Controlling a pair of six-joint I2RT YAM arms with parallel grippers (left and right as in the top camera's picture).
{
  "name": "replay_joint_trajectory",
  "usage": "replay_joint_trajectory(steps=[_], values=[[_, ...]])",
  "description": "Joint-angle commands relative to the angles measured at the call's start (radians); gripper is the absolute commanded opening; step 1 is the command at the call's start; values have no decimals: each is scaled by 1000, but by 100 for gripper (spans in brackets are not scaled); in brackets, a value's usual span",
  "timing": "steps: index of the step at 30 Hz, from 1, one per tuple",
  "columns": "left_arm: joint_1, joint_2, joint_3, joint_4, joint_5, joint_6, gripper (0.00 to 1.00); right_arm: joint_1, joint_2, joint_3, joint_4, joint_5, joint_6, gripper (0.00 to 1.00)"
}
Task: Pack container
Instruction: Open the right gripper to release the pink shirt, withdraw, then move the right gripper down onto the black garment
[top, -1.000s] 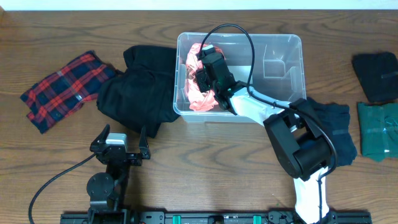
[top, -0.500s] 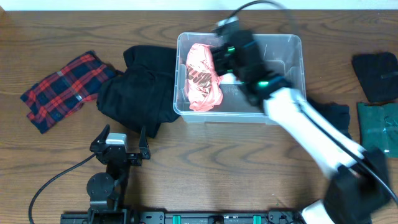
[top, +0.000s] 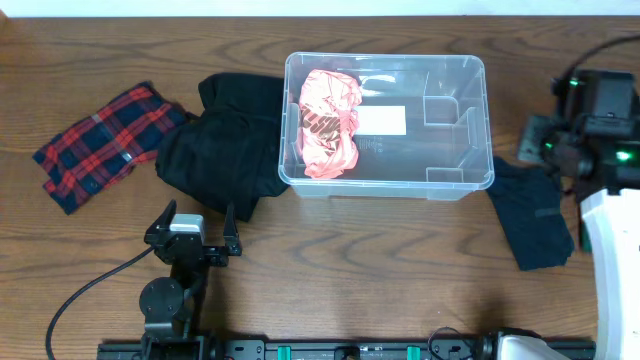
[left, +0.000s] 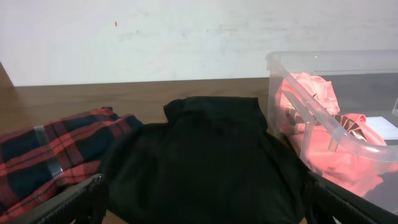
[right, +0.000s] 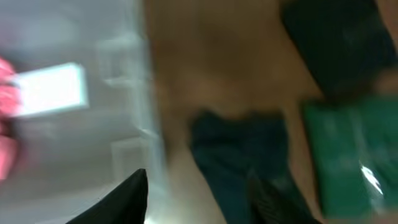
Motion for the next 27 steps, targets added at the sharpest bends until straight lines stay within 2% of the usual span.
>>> replay_joint_trajectory(steps=[1,2,11,17,27], values=[[3,0,-26,-18,2,-9,98,-85,59,-1,-62,-45,12,12],[3,0,-26,-18,2,-9,98,-99,77,-1,-73,-53,12,1],[3,0,-26,-18,2,-9,98,-130,225,-1,-153,-177,11,1],[3,0,-26,-18,2,-9,98,-130,284,-3,-215,-174,10,1],[3,0,-26,-18,2,-9,98,-144,395,-4,-213,-133,-3,1]])
